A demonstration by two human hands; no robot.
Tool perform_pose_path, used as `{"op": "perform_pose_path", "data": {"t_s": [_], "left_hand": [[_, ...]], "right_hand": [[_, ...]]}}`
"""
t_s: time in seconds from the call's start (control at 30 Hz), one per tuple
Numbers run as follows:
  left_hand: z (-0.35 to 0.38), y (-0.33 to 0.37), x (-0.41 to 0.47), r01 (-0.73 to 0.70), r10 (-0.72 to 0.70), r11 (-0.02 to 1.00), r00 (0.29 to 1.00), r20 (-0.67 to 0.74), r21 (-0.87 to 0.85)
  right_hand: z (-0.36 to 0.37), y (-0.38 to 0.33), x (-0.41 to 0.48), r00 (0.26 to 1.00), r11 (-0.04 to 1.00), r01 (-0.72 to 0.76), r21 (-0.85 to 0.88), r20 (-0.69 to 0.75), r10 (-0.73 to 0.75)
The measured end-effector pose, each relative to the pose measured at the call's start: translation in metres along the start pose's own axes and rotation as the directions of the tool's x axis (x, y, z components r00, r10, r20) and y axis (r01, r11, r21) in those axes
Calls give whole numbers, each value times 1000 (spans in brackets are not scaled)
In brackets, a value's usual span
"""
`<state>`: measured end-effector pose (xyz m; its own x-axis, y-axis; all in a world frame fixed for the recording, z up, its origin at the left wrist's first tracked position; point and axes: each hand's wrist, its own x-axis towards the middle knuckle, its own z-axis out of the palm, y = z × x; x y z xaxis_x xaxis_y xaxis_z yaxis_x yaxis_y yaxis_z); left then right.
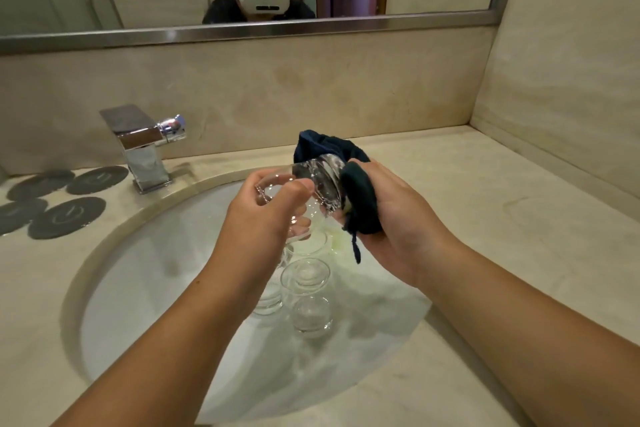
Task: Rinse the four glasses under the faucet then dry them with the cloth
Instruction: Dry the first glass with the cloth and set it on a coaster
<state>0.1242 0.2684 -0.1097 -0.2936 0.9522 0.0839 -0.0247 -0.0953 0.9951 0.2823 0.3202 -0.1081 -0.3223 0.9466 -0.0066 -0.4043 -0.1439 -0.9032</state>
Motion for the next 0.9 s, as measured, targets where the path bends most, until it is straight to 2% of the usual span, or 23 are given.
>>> {"op": "perform_pose_path", "data": {"t_s": [0.1,0.23,0.3,0.43,0.53,0.67,0.73,0.9], "left_hand": [[-5,3,2,28,-28,1000,999,-40,8],[-6,3,-2,-2,-2,997,999,52,83],[-3,4,-5,-27,15,993,995,100,116],[1,4,-4,-24,22,1000,991,132,17],[0,6,-1,-73,75,997,994,73,-26],[-1,9,-3,-234,238,961,971,-17,147],[0,10,-6,-260,275,933,961,-26,248],[4,6,-8,-192,193,893,980,39,406]], "right_hand": [[2,0,-2,1000,998,5,-67,-6,-6],[0,-1,0,998,999,-44,-31,-48,42],[0,-2,0,997,997,-76,12,-8,76],[-1,-1,0,980,979,-191,71,67,187],[1,0,-1,966,967,-247,66,92,240],[6,2,-6,964,968,-247,40,108,242],[7,3,-7,968,970,-236,51,93,231],[4,4,0,988,983,-152,99,43,149]]}}
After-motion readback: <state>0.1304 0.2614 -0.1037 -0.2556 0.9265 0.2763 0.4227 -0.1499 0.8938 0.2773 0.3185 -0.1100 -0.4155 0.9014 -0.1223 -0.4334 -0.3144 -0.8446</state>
